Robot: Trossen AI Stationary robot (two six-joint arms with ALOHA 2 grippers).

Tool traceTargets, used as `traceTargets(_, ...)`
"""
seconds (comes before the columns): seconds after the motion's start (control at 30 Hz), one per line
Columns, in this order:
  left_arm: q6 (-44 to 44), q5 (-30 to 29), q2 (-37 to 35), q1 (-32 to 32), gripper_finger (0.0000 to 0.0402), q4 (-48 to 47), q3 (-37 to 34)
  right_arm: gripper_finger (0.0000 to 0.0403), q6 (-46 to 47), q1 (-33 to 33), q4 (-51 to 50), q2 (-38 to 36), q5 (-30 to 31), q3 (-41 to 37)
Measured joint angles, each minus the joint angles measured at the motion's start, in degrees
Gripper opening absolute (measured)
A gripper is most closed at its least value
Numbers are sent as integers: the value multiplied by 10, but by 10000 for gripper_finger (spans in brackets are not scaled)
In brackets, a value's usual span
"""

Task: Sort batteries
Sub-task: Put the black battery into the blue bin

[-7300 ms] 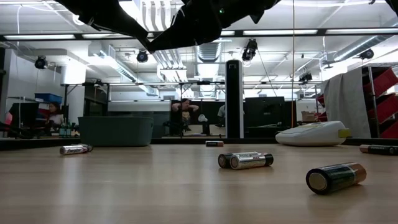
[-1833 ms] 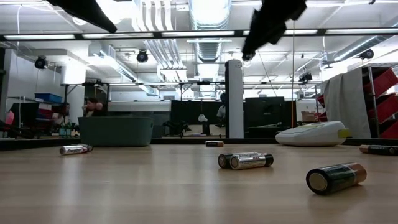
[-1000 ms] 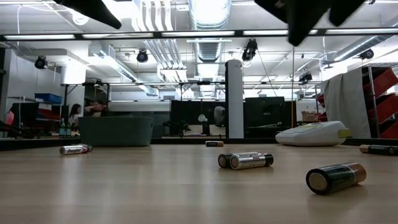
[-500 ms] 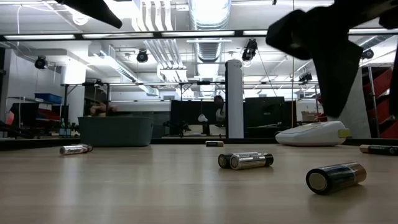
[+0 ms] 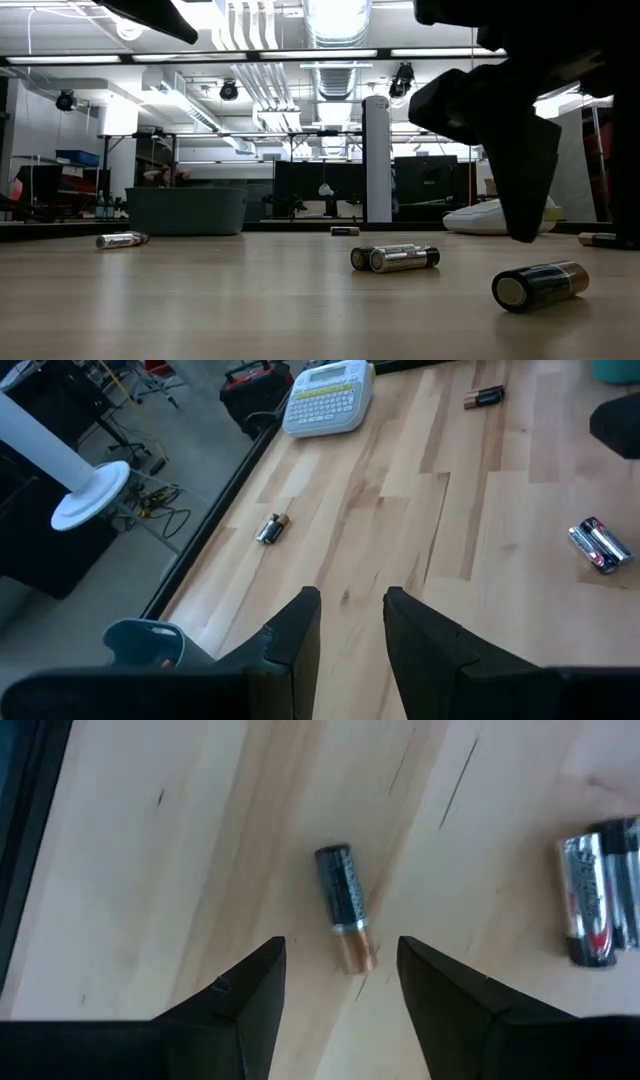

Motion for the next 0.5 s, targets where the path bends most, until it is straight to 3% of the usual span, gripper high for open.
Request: traceTargets(0.5, 27, -30, 0, 0, 94, 1, 2, 178, -20, -2, 35, 0, 51, -38)
